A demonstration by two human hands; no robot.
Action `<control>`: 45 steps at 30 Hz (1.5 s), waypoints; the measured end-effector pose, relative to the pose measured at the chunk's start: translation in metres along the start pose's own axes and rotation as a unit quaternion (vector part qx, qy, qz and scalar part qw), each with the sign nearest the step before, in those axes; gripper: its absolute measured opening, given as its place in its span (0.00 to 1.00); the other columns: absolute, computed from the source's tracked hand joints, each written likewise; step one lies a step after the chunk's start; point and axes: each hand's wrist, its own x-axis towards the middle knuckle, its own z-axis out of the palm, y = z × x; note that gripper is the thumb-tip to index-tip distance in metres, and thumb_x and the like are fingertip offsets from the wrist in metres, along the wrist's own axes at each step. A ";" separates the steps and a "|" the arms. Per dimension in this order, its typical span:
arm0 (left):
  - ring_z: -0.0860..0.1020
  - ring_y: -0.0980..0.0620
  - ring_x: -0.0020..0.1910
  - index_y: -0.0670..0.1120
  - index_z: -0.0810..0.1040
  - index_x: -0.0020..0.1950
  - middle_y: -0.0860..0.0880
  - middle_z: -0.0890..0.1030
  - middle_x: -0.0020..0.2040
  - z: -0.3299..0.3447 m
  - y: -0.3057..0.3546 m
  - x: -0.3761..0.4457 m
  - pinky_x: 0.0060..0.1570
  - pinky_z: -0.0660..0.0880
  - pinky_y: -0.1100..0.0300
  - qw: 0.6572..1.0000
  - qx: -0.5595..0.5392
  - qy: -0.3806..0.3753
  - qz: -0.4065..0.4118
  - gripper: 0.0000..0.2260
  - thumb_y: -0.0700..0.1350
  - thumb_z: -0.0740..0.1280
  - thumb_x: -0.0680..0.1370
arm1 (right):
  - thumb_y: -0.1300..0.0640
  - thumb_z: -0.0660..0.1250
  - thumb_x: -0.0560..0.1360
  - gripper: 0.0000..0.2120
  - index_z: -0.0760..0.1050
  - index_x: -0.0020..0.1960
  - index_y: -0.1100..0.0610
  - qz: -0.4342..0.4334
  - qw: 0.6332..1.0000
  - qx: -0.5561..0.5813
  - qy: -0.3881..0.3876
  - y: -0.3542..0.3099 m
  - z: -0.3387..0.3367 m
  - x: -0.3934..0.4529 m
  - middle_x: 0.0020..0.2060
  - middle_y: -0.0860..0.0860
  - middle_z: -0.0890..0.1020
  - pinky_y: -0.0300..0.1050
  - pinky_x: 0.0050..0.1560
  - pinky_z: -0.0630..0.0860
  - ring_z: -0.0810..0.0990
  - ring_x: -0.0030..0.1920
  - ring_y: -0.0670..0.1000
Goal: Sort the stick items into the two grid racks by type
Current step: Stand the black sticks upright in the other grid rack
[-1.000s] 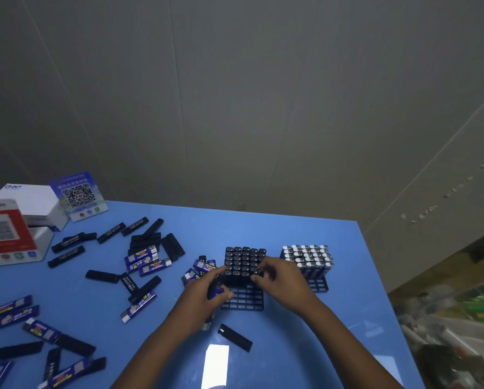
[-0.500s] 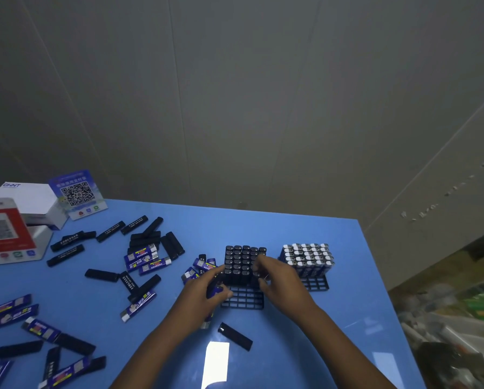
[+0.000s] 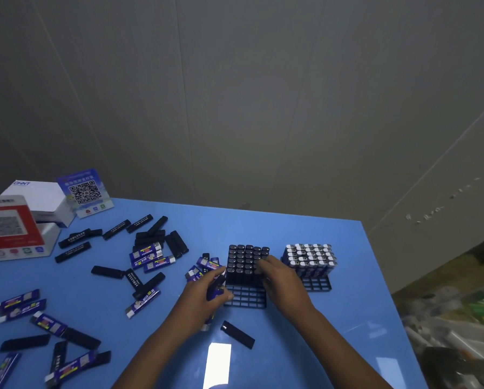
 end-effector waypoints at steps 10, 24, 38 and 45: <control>0.78 0.69 0.50 0.59 0.73 0.66 0.60 0.82 0.50 0.004 0.007 -0.004 0.56 0.73 0.69 1.000 -0.005 0.012 0.010 0.27 0.47 0.78 0.70 | 0.64 0.68 0.76 0.11 0.78 0.56 0.53 0.016 0.998 0.066 -0.018 0.005 -0.007 -0.007 0.53 0.45 0.73 0.35 0.51 0.75 0.76 0.50 0.43; 0.78 0.71 0.46 0.50 0.78 0.64 0.56 0.83 0.47 0.035 0.068 0.007 0.45 0.71 0.78 0.994 -0.060 0.067 0.060 0.25 0.42 0.79 0.68 | 0.66 0.69 0.75 0.06 0.81 0.48 0.56 0.134 0.914 0.379 -0.059 0.012 -0.031 -0.045 0.37 0.46 0.84 0.36 0.44 0.77 0.80 0.38 0.40; 0.82 0.57 0.44 0.53 0.80 0.59 0.52 0.84 0.44 0.114 0.141 0.019 0.48 0.79 0.62 0.983 -0.100 0.110 0.105 0.20 0.43 0.78 0.69 | 0.58 0.76 0.73 0.06 0.81 0.47 0.59 0.129 0.852 0.496 -0.107 0.056 -0.079 -0.071 0.45 0.61 0.85 0.39 0.45 0.78 0.83 0.44 0.47; 0.81 0.60 0.44 0.51 0.78 0.59 0.52 0.83 0.44 0.132 0.144 0.018 0.48 0.76 0.69 0.981 -0.131 0.119 0.086 0.21 0.40 0.78 0.69 | 0.58 0.76 0.73 0.08 0.80 0.47 0.60 0.127 0.860 0.480 -0.117 0.097 -0.087 -0.078 0.38 0.52 0.83 0.42 0.44 0.78 0.80 0.41 0.49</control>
